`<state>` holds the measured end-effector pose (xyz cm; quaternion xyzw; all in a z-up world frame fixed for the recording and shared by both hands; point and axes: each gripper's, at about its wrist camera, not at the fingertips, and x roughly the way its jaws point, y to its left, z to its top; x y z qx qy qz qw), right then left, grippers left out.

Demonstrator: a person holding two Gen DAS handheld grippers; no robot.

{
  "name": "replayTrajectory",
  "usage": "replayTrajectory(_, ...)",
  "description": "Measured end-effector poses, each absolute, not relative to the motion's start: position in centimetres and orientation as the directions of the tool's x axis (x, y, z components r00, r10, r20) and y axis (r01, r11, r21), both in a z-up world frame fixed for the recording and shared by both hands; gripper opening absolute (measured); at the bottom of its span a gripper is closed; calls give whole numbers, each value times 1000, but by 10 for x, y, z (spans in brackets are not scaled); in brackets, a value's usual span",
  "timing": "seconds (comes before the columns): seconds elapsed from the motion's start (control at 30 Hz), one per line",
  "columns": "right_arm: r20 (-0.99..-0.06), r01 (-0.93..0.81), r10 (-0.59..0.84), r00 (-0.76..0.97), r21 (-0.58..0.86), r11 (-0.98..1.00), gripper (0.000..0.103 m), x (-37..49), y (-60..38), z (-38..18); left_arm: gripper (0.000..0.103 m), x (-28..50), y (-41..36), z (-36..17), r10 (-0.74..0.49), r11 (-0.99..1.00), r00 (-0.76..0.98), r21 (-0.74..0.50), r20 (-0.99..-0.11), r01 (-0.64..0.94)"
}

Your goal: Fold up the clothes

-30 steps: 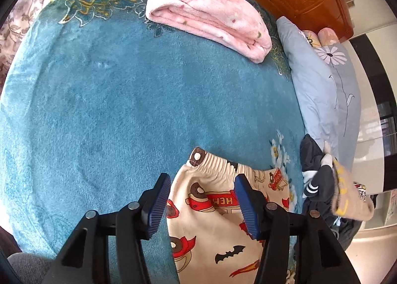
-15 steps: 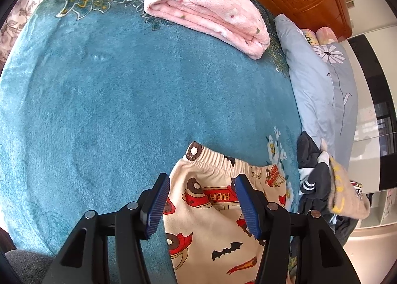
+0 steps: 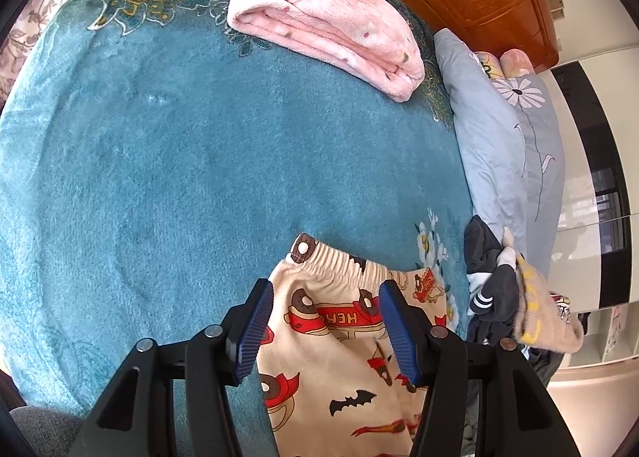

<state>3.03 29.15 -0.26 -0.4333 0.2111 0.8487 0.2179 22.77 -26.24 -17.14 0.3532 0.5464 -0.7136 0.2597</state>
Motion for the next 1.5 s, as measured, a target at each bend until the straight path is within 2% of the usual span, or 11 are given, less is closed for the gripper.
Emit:
replayTrajectory(0.1,-913,-664,225,-339,64,-745,5,68,321,-71,59,228,-262,-170,14,-273,-611,-591,-791,759)
replayTrajectory(0.27,-978,-744,142,-150,18,-668,5,118,327,-148,59,226,-261,-169,9,-279,-597,-575,-802,769)
replayTrajectory(0.53,-981,-762,136,-141,20,-647,6,117,330,-151,59,221,-262,-173,14,-282,-572,-552,-820,784)
replayTrajectory(0.7,-953,-790,270,-139,-58,-611,34,102,332,-120,59,218,-265,-179,20,-264,-566,-551,-824,792)
replayTrajectory(0.77,-922,-776,351,-162,-100,-623,34,83,324,-101,59,215,-265,-183,28,-260,-556,-543,-831,798)
replayTrajectory(0.87,-911,-614,279,-305,-36,-789,41,23,280,-89,59,209,-262,-191,47,-273,-533,-524,-845,807)
replayTrajectory(0.97,-919,-357,57,-389,94,-929,44,-48,194,-104,59,202,-259,-199,70,-301,-489,-486,-869,820)
replayTrajectory(1.17,-903,105,-335,-270,318,-942,46,-160,-25,-148,59,200,-258,-208,74,-319,-448,-447,-891,836)
replayTrajectory(1.23,-908,273,-368,-200,309,-911,46,-183,-98,-155,59,199,-258,-209,61,-328,-429,-424,-901,844)
replayTrajectory(1.33,-946,531,-277,-168,150,-834,46,-203,-194,-167,59,196,-258,-211,41,-344,-411,-399,-911,850)
replayTrajectory(1.5,-971,686,-167,-173,3,-728,46,-228,-258,-192,59,195,-263,-214,27,-364,-425,-405,-905,839)
